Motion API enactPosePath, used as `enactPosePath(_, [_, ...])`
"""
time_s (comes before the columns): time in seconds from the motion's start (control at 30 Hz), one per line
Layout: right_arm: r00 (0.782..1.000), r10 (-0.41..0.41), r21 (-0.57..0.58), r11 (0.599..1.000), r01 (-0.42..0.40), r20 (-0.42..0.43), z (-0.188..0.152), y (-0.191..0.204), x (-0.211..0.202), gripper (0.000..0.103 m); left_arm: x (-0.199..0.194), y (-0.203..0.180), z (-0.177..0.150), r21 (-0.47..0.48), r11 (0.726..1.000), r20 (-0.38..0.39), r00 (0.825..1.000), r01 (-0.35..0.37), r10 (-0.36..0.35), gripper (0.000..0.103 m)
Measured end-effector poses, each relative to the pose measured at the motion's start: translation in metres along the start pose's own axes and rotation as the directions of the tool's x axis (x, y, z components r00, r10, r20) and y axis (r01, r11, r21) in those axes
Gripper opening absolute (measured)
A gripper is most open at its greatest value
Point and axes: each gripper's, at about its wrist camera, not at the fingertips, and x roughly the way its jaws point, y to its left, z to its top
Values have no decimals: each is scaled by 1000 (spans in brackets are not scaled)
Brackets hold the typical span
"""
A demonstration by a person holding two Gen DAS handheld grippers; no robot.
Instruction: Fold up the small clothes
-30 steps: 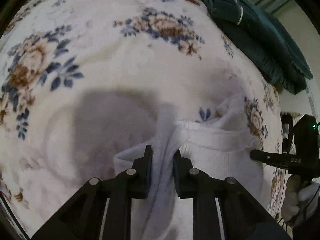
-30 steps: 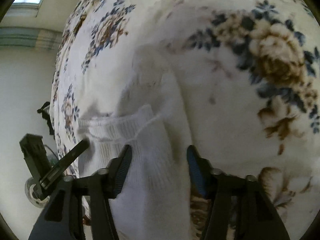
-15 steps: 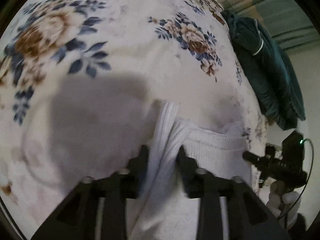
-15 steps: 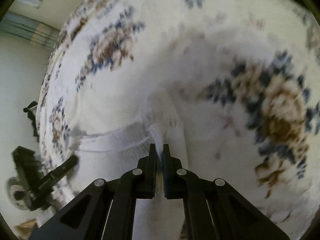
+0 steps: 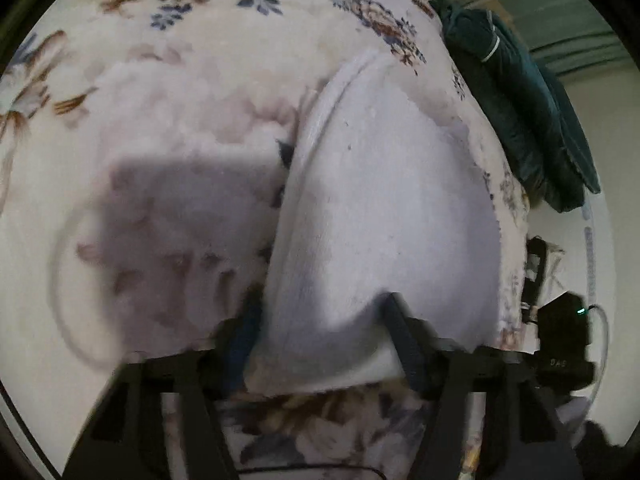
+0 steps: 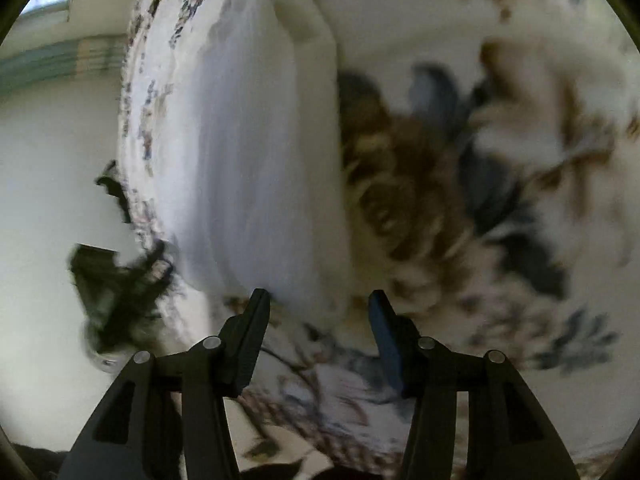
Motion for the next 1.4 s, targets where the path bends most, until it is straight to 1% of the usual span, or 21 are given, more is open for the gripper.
enactPosePath(0.07, [996,-81,-10,997,82,41,-1,6,2,14,-6,3,-4,-34,999,26,1000,11,-10,15])
enactPosePath(0.13, [983,-153,-15,988,155,99,-3,11,-6,12,-14,10,-3,-58,998,57,998,19,-15,8])
enactPosePath(0.2, [970,-208,-11,977,212,126,-6,4,-15,12,-10,17,-5,-83,996,27,999,29,-27,8])
enactPosePath(0.23, [970,-217,-12,976,219,107,-6,0,-12,12,-9,16,-6,-79,996,18,999,29,-28,8])
enactPosePath(0.33, [985,-171,22,985,171,11,-5,-7,2,15,-13,2,-1,-50,998,-21,1000,23,-24,13])
enactPosePath(0.37, [987,-163,23,986,163,-4,-3,-4,1,17,-19,-3,3,-49,999,-21,1000,6,-7,17])
enactPosePath(0.43, [991,-135,11,991,135,1,2,5,-14,23,-31,-10,11,-45,999,-3,1000,20,-20,44])
enactPosePath(0.47, [993,-111,8,994,111,37,7,8,-27,34,-36,-12,18,-44,998,15,999,46,-46,70])
enactPosePath(0.5, [993,-93,7,996,93,69,12,11,-37,46,-39,-15,31,-41,997,47,997,69,-67,79])
enactPosePath(0.6, [989,-37,24,999,34,142,46,10,-52,49,-23,-18,66,-3,999,59,997,51,-51,79])
enactPosePath(0.73, [982,22,70,997,-36,189,112,2,-39,49,29,-27,122,61,998,5,1000,-5,5,79])
enactPosePath(0.77, [980,42,83,995,-58,192,125,0,-34,49,44,-31,138,87,995,7,999,-45,44,78])
enactPosePath(0.8, [980,79,84,992,-95,180,139,-2,-27,48,51,-34,145,107,993,8,999,-52,51,75])
enactPosePath(0.83, [981,95,87,990,-111,168,148,-2,-22,47,58,-38,153,138,989,15,999,-49,48,64])
enactPosePath(0.87, [981,104,83,989,-119,164,155,0,-18,29,60,-39,155,155,987,14,999,-45,43,17])
enactPosePath(0.9, [981,105,73,990,-118,160,160,5,-17,6,64,-41,160,161,986,1,999,-47,48,16])
enactPosePath(1.03, [968,56,15,998,-62,245,157,26,-40,5,37,-37,153,125,992,57,998,16,-23,16])
enactPosePath(1.17, [944,56,0,998,-59,325,160,48,-70,4,5,-19,153,29,997,124,989,77,-80,15])
enactPosePath(1.23, [945,28,-16,1000,-24,327,170,60,-70,4,17,-11,162,-5,998,114,991,69,-67,15])
enactPosePath(1.3, [948,-35,-20,999,43,316,187,63,-56,4,39,2,171,-52,997,76,995,64,-60,15])
enactPosePath(1.4, [956,-146,-9,988,154,254,212,59,-22,4,66,17,177,-78,995,19,998,67,-66,16])
